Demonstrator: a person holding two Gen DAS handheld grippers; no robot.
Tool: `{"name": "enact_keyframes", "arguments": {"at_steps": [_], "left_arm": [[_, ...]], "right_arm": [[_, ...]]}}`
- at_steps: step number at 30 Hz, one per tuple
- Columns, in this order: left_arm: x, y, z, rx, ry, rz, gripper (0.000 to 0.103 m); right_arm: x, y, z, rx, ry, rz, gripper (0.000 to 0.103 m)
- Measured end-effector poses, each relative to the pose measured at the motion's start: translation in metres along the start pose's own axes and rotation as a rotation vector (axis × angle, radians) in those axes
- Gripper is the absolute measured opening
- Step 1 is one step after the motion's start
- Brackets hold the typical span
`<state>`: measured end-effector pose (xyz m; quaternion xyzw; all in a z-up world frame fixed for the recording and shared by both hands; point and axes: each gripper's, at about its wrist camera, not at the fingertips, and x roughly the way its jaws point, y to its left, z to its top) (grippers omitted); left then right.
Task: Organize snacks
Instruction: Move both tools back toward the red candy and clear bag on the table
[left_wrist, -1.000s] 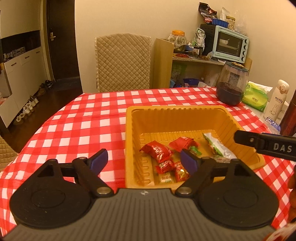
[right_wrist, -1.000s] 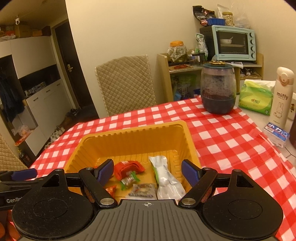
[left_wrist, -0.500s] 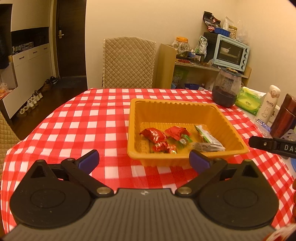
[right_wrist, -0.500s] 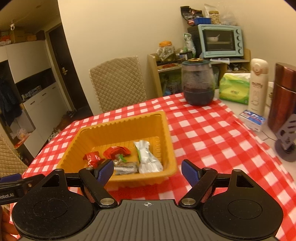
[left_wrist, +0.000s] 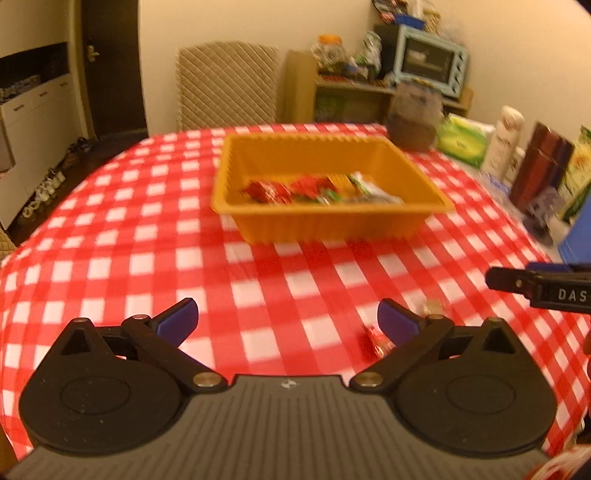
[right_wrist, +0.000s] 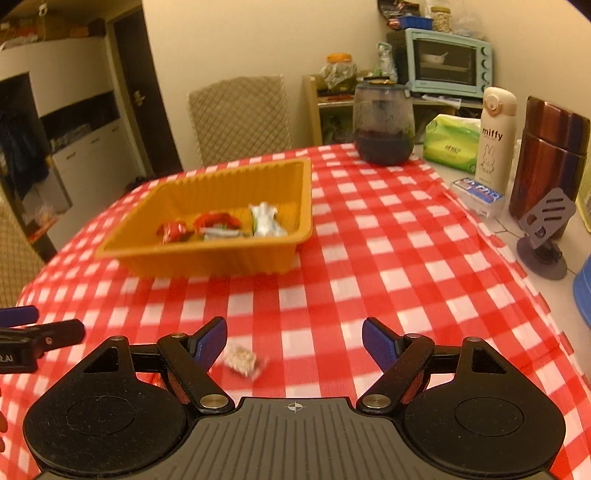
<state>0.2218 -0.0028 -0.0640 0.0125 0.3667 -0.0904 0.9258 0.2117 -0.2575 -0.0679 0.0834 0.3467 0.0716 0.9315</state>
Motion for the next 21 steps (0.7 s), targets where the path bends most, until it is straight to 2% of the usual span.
{"name": "enact_keyframes", "arguments": {"at_steps": [7,11,16,21], "left_arm": [[0.012,-0.017,-0.017,0.085,0.081,-0.014,0.102],[0.019,-0.027,-0.022,0.125,0.082,-0.042,0.102],[0.036,-0.045,-0.028,0.222,0.095,-0.075,0.097],[0.054,-0.056,-0.027,0.314,0.081,-0.064,0.094]], "right_arm": [[0.002,-0.001,-0.015,-0.045,0.029,0.014,0.08],[0.006,-0.004,-0.017,-0.048,0.047,0.018,0.08],[0.018,-0.002,-0.02,-0.069,0.098,0.02,0.08],[0.028,-0.007,-0.022,-0.043,0.136,-0.005,0.08]]}}
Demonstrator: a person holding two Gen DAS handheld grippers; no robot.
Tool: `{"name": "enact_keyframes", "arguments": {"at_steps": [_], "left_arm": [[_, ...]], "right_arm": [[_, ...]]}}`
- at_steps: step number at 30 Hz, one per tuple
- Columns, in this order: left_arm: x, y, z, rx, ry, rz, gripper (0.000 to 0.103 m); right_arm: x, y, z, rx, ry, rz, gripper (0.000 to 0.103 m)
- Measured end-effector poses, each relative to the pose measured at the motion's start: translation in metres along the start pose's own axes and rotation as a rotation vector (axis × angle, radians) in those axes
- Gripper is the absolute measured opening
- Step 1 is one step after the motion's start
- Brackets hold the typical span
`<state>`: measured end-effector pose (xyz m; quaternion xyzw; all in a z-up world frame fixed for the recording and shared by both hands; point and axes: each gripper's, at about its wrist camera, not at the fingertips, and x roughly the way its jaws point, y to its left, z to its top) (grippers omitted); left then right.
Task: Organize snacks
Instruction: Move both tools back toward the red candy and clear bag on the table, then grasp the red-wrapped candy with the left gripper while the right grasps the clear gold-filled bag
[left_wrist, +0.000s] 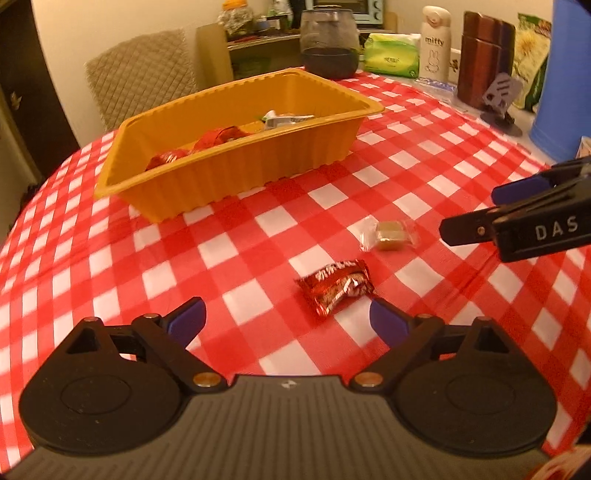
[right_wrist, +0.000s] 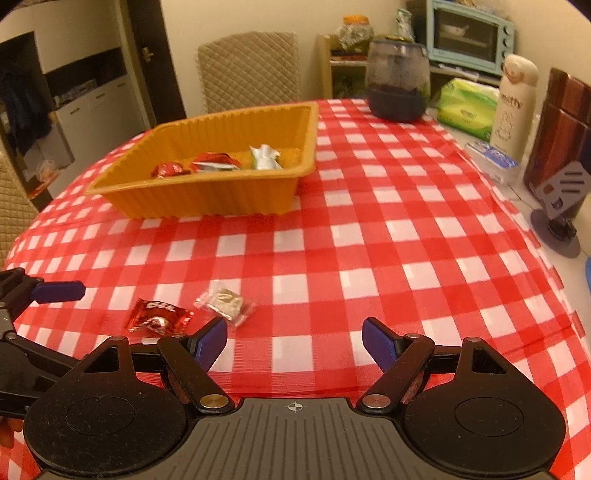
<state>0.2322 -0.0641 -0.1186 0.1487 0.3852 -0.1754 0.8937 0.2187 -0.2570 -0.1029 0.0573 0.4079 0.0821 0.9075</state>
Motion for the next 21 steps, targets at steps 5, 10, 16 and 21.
{"name": "enact_keyframes", "arguments": {"at_steps": [5,10,16,21], "left_arm": [[0.015,-0.002,0.007,0.016,0.001,-0.024,0.091],[0.024,-0.002,0.011,0.011,-0.015,-0.052,0.087],[0.02,-0.003,0.012,-0.018,-0.003,-0.121,0.053],[0.016,-0.006,0.011,-0.014,-0.002,-0.145,0.033]], "right_arm": [[0.002,-0.002,0.003,0.017,-0.001,0.0,0.08],[0.005,-0.007,0.005,0.038,0.0,-0.015,0.08],[0.005,-0.01,0.009,0.055,-0.007,-0.019,0.08],[0.005,-0.005,0.01,0.044,-0.009,-0.011,0.08]]}}
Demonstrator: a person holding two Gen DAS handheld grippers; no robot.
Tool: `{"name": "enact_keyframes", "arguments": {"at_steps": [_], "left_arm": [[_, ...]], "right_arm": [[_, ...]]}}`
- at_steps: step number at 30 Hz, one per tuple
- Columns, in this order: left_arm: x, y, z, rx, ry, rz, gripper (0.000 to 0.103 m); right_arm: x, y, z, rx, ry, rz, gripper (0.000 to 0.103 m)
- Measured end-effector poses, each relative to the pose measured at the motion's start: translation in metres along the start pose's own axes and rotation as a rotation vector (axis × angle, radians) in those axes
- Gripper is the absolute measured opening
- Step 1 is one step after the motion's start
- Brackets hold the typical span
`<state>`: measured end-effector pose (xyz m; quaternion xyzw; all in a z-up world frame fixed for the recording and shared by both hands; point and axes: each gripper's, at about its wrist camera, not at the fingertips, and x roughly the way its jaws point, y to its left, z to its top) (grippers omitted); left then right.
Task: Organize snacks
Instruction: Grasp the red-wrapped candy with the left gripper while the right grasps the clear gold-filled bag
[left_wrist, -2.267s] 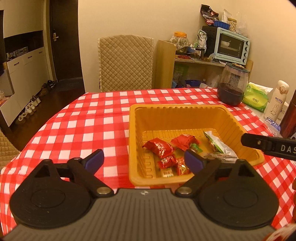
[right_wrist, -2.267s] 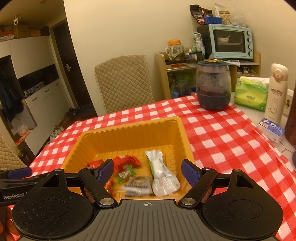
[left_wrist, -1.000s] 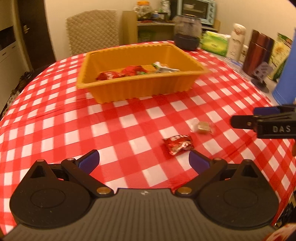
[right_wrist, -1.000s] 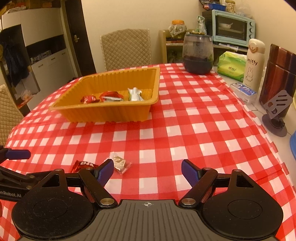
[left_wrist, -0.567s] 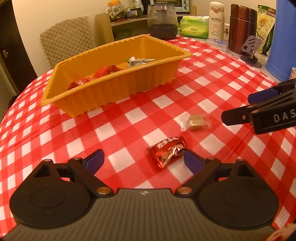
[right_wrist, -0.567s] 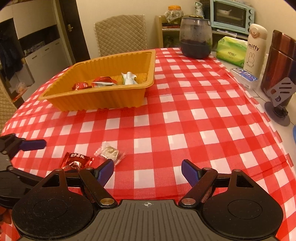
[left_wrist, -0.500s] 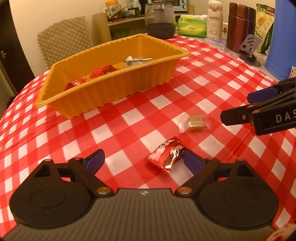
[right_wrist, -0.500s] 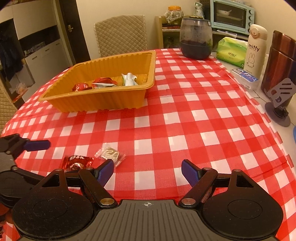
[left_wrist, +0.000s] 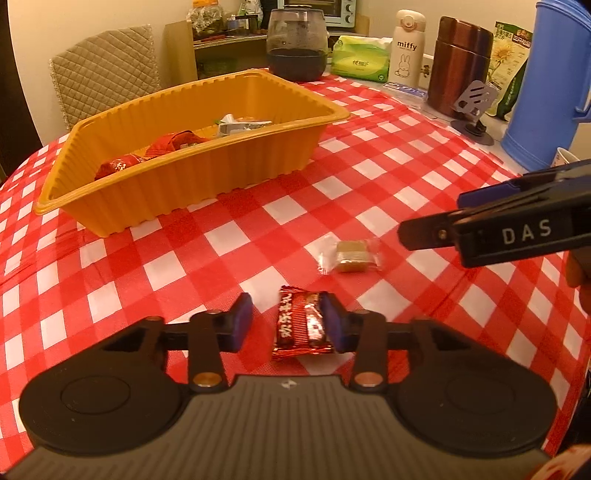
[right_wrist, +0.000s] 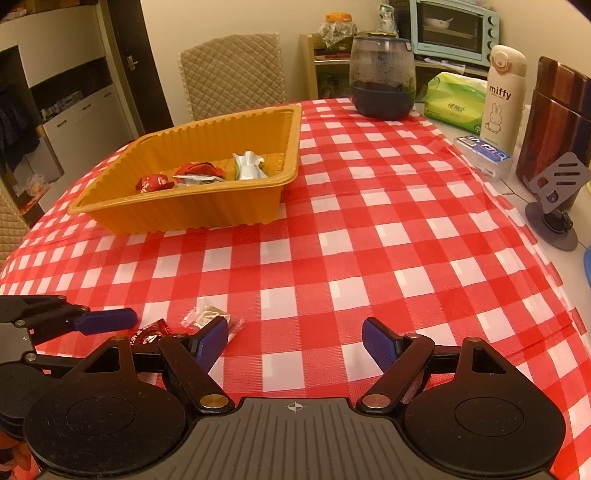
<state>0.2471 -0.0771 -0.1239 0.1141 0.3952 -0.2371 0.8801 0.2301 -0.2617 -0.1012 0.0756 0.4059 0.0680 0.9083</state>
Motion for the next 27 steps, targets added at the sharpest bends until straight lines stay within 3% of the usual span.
{"name": "enact_keyframes", "arguments": {"at_steps": [3,8,15,19,27], "left_arm": [[-0.002,0.001,0.001,0.0,0.011,-0.006,0.023],[-0.01,0.017,0.002,-0.024,0.029,0.025,0.023],[-0.026,0.049,0.003,-0.111,0.004,0.07,0.023],[-0.031,0.057,0.003,-0.138,-0.005,0.065,0.023],[-0.033,0.061,0.003,-0.145,-0.012,0.06,0.023]], "right_arm": [[0.001,0.002,-0.001,-0.014,0.001,0.007,0.08],[0.004,0.01,-0.002,-0.09,-0.007,0.034,0.079],[0.019,0.037,-0.002,-0.325,0.003,0.142,0.079],[0.033,0.048,-0.001,-0.476,0.018,0.205,0.067],[0.051,0.043,0.001,-0.523,0.063,0.254,0.052]]}}
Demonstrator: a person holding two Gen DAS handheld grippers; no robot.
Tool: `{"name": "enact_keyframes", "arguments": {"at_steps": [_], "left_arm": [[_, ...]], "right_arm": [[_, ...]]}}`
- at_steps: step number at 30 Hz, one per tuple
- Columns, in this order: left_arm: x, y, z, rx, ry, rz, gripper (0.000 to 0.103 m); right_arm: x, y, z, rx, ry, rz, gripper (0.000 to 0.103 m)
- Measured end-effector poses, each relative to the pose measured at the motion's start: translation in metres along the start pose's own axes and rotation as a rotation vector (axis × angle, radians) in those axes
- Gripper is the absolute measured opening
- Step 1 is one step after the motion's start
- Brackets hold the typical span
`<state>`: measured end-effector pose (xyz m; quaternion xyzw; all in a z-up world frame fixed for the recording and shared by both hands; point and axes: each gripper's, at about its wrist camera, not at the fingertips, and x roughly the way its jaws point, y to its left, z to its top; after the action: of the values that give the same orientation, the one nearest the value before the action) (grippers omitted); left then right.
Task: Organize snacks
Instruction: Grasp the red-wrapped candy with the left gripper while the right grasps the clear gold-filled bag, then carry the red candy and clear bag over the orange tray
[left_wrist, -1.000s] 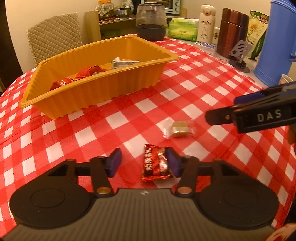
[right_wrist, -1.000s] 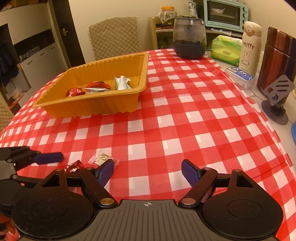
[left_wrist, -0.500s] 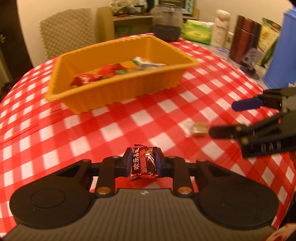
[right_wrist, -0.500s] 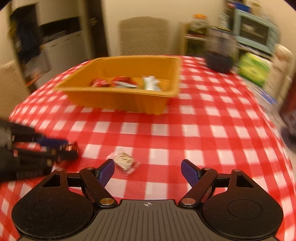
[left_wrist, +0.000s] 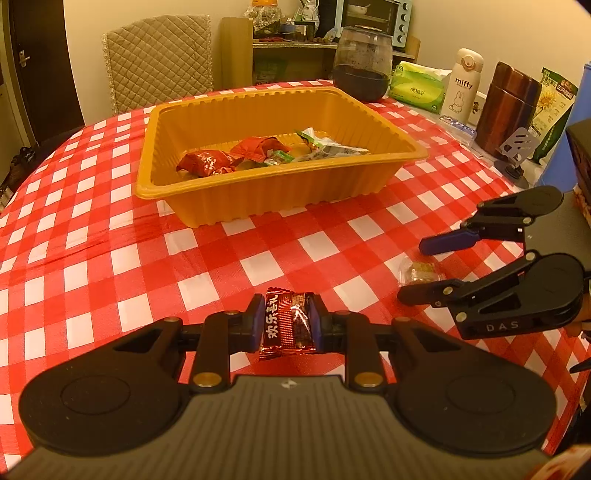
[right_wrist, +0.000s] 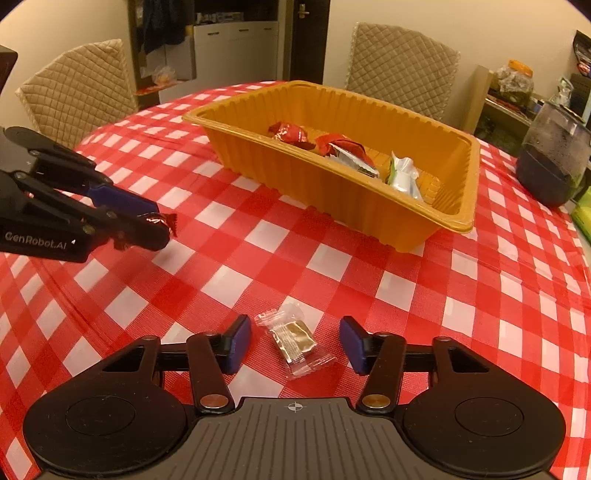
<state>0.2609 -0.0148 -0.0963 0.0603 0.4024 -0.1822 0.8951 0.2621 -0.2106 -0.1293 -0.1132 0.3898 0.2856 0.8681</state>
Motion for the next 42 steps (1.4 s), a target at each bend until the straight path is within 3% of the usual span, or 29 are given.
{"name": "enact_keyframes", "arguments": {"at_steps": [6,10,15,23,42], "left_arm": [[-0.001,-0.004,0.002,0.006,-0.007,-0.014,0.023],[-0.001,-0.004,0.001,0.003,0.0,-0.013,0.023],[-0.002,-0.007,0.002,0.001,-0.001,-0.012,0.023],[-0.005,-0.006,0.007,-0.038,-0.006,-0.001,0.023],[-0.021,0.007,0.017,-0.126,-0.044,0.014,0.023]], "right_arm": [[-0.001,0.001,0.001,0.03,0.013,0.016,0.04],[-0.006,0.002,0.002,0.065,0.033,-0.004,0.023],[-0.01,0.009,0.002,0.103,0.051,-0.013,0.022],[-0.023,0.025,0.014,0.15,-0.018,-0.012,0.022],[-0.034,0.022,0.038,0.274,-0.07,-0.029,0.022]]}}
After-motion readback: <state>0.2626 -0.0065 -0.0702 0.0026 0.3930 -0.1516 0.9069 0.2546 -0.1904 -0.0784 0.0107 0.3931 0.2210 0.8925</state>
